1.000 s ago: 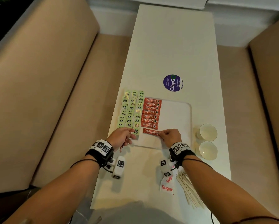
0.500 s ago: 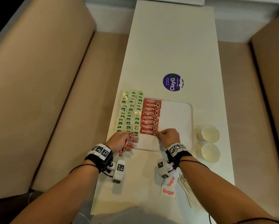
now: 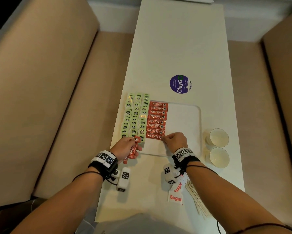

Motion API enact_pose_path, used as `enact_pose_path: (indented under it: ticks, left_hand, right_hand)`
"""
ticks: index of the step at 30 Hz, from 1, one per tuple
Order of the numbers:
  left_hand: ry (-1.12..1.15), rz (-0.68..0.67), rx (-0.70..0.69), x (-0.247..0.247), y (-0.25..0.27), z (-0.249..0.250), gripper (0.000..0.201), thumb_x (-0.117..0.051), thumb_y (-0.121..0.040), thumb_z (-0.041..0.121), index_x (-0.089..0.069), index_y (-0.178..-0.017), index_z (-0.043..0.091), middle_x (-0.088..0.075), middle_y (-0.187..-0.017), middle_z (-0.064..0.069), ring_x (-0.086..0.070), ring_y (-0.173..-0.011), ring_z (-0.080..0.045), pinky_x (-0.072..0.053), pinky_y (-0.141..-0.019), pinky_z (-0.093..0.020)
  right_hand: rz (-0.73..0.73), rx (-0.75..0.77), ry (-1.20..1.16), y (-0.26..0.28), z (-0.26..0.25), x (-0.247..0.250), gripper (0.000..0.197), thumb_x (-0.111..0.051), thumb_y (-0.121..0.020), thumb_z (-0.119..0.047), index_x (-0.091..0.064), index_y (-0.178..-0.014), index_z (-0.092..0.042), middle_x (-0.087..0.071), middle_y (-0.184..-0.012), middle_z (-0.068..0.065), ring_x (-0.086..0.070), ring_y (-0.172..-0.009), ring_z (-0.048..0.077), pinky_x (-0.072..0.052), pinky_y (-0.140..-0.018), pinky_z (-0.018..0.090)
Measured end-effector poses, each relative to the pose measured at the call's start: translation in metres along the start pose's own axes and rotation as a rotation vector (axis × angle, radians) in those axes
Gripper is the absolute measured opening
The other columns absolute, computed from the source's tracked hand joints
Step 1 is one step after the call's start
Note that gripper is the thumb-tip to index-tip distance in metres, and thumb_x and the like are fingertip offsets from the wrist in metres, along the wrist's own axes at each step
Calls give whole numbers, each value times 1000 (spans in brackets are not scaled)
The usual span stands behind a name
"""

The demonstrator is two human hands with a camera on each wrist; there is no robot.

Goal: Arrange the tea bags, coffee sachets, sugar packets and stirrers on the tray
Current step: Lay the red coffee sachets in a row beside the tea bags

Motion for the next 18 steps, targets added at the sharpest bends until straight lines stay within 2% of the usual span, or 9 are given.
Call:
enact_pose_path:
  ticks: [4,8,10,12,15,18]
  left_hand:
    - [-61,-37,-29,0,-1,-5,24,-42,-106,10,-66,-108,6,-75,-95,-13,-63,-60,-17,-53,-56,-29]
    - [-107,-57,-43,0,1,-5,25,-47,-107,19,-67,-109,5,-77,-94,-11,-65,-60,-15,-54,-55,-26]
    - [-137,-55,-49,-2,4,-2,28,-50,-106,23,-68,-111,2,-77,-92,-12,-64,-58,-14,-53,-53,-24]
    - [-171,-47,-51,-4,6,-2,27,-52,-105,24,-67,-109,1,-77,-93,-12,-63,-58,-15,-53,-53,-24]
    - [-224,-47,-72,-7,10,-2,23,-54,-103,24,-68,-107,6,-78,-93,-8,-64,-61,-16,-54,-57,-27]
    - [-277,-68,-91,-8,12,-4,20,-55,-103,26,-70,-106,13,-78,-94,-6,-64,-63,-17,-52,-56,-28]
  right_hand:
    - [-8,1,-7,0,0,1,29,-76,-87,-41,-75,-70,-18,-73,-69,-1,-68,-69,16,-53,-63,27]
    - [44,10,-32,6,0,2,31,-74,-86,-48,-72,-73,-20,-71,-72,-5,-66,-71,13,-46,-59,24]
    - [43,72,-44,10,0,0,31,-72,-87,-50,-71,-77,-21,-70,-75,-7,-64,-73,12,-44,-61,23]
    - [-33,172,-70,19,0,-4,29,-70,-91,-48,-70,-78,-22,-68,-73,-6,-61,-68,10,-44,-62,24]
    - [-144,316,-116,34,-5,-6,34,-66,-93,-50,-72,-83,-18,-69,-74,8,-57,-62,10,-50,-65,30]
    - [-247,362,-155,45,-11,-6,28,-68,-93,-49,-72,-103,-22,-72,-83,2,-67,-71,13,-59,-75,36]
Point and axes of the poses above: each hand's wrist, its own y-axis away from the middle knuckle, its own x-axis out of the back of the hand, z = x × y, the point moved 1 cm from there along -y, towards the middle knuckle
